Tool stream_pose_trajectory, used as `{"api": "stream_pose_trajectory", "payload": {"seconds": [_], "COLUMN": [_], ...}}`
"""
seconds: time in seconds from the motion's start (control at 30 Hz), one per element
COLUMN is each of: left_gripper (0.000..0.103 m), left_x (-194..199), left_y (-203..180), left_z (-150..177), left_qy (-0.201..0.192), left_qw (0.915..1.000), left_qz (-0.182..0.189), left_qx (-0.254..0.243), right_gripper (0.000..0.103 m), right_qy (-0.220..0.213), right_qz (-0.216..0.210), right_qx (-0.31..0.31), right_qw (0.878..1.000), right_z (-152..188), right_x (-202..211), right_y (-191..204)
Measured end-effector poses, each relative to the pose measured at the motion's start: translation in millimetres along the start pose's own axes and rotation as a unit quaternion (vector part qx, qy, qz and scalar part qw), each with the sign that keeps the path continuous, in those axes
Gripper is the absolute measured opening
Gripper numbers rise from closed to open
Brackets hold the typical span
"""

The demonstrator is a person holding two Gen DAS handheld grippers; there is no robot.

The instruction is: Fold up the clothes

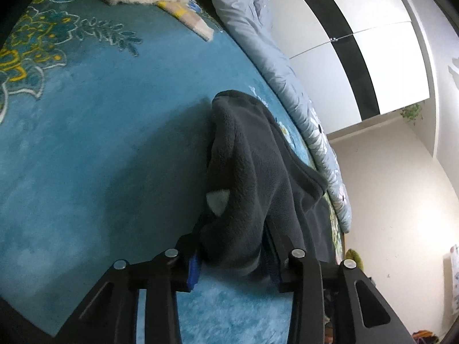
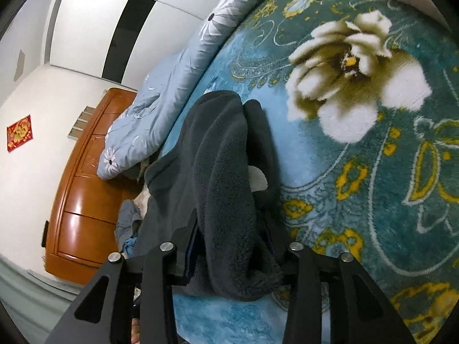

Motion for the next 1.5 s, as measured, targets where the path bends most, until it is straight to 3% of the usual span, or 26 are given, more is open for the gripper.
{"api": "stream_pose_trajectory", "payload": {"seconds": [0.17, 0.33, 0.43, 0.53, 0.7, 0.77, 0.97, 1.13, 1.2, 1.3, 1.33, 1.4, 1.5], "left_gripper": [0.051, 0.056, 0.058, 0.061, 0.062, 0.062, 0.062, 0.058, 0.049, 0.021, 0.019, 0.017, 0.016], "left_x": [6.5, 39.5, 35.6, 8.0, -53.7, -70.7, -116.5, -113.9, -110.1, -103.3, -99.1, -89.7, -61.9], "left_y": [5.3, 6.2, -2.5, -13.9, -13.3, -10.2, -5.1, -12.4, -17.8, -27.6, -31.2, -42.6, -60.7], "left_z": [-16.6, -38.3, -65.8, -104.2, -147.9, -151.6, -155.9, -159.9, -157.9, -154.3, -152.9, -150.4, -158.2], "left_qy": [-0.021, -0.048, -0.040, -0.015, 0.051, 0.082, 0.145, 0.153, 0.145, 0.124, 0.117, 0.092, 0.032], "left_qw": [0.9993, 0.9987, 0.9979, 0.9966, 0.9934, 0.9906, 0.9844, 0.9842, 0.9842, 0.9845, 0.9839, 0.9823, 0.9858], "left_qz": [0.024, 0.009, -0.017, -0.026, -0.066, -0.079, -0.061, -0.039, -0.042, -0.051, -0.059, -0.072, -0.043], "left_qx": [0.018, -0.015, -0.048, -0.077, -0.079, -0.076, -0.079, -0.080, -0.092, -0.112, -0.122, -0.147, -0.159], "right_gripper": [0.057, 0.062, 0.063, 0.063, 0.063, 0.063, 0.063, 0.062, 0.056, 0.026, 0.012, 0.010, 0.009], "right_qy": [-0.020, -0.069, -0.094, -0.101, -0.066, -0.049, 0.024, 0.028, 0.018, 0.010, 0.007, -0.001, -0.027], "right_qz": [0.028, 0.053, 0.069, 0.074, 0.092, 0.103, 0.129, 0.132, 0.122, 0.107, 0.104, 0.101, 0.079], "right_qx": [0.026, 0.074, 0.103, 0.128, 0.143, 0.152, 0.181, 0.183, 0.175, 0.175, 0.184, 0.200, 0.213], "right_qw": [0.999, 0.993, 0.988, 0.984, 0.983, 0.982, 0.975, 0.974, 0.977, 0.979, 0.977, 0.975, 0.973], "right_z": [6.8, 2.0, -14.1, -32.5, -59.7, -68.4, -86.2, -88.6, -89.0, -87.2, -84.6, -80.3, -83.0], "right_x": [9.3, 41.6, 49.2, 46.3, 7.1, -12.0, -68.4, -88.7, -86.4, -82.0, -79.7, -74.2, -56.8], "right_y": [5.4, 10.8, 22.7, 36.2, 51.9, 59.5, 68.1, 72.7, 75.0, 80.1, 83.3, 91.5, 107.4]}}
Point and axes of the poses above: each gripper's, at about its wrist camera, not at the fingertips, and x roughly against the way its jaws point, y to its left, z to its underside, the point moved 1 cm from there along -x, roughly the way its jaws point, and after that the axes turned 9 degrees about -x, right-handed, at the moved point
